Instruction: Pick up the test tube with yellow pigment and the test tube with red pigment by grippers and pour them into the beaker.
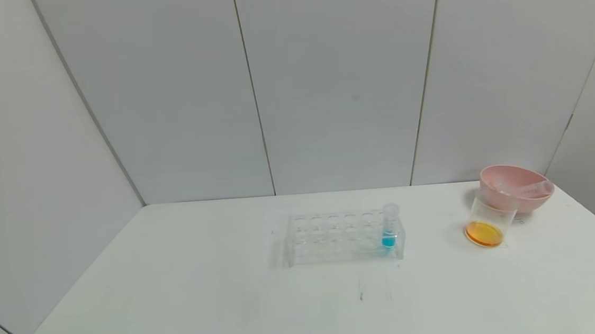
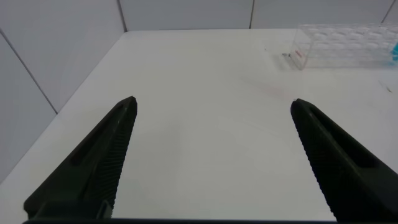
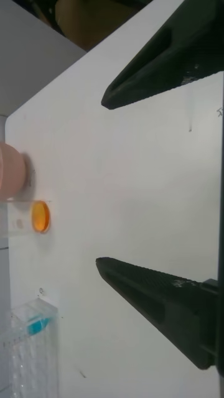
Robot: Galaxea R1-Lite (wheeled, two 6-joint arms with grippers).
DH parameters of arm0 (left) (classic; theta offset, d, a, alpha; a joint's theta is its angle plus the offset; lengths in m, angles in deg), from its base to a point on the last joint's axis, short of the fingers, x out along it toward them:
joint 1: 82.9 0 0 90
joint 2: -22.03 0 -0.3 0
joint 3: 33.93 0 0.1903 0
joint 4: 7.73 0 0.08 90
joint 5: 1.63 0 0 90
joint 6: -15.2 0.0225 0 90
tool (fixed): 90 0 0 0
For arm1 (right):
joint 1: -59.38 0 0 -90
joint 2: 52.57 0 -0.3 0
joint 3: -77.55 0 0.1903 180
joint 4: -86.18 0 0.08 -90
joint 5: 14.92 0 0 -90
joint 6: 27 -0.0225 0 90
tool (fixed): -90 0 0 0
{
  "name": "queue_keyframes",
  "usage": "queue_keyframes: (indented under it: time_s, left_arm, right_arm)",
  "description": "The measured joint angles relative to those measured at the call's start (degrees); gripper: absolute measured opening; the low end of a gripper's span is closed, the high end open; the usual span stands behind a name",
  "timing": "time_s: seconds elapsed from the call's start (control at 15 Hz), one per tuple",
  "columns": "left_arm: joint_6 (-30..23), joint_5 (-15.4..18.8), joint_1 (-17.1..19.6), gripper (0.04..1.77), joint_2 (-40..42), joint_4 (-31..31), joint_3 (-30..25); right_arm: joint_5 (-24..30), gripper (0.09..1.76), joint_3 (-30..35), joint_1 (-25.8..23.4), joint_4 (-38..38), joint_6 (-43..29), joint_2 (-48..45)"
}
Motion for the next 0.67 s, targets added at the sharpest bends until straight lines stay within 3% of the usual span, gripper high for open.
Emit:
queue_keyframes:
  time_s: [0.13,0.67]
  left_arm:
    - [0.0,0.0,0.0,1.76,0.0,0.0,0.0]
    - [0.0,0.0,0.0,1.76,0.0,0.0,0.0]
  right_arm:
    - [2.8,1.7,0.7,0.0,-1.8,0.1,0.0]
    - [4.5,1.7,0.9,0.0,-2.4,2.7,0.0]
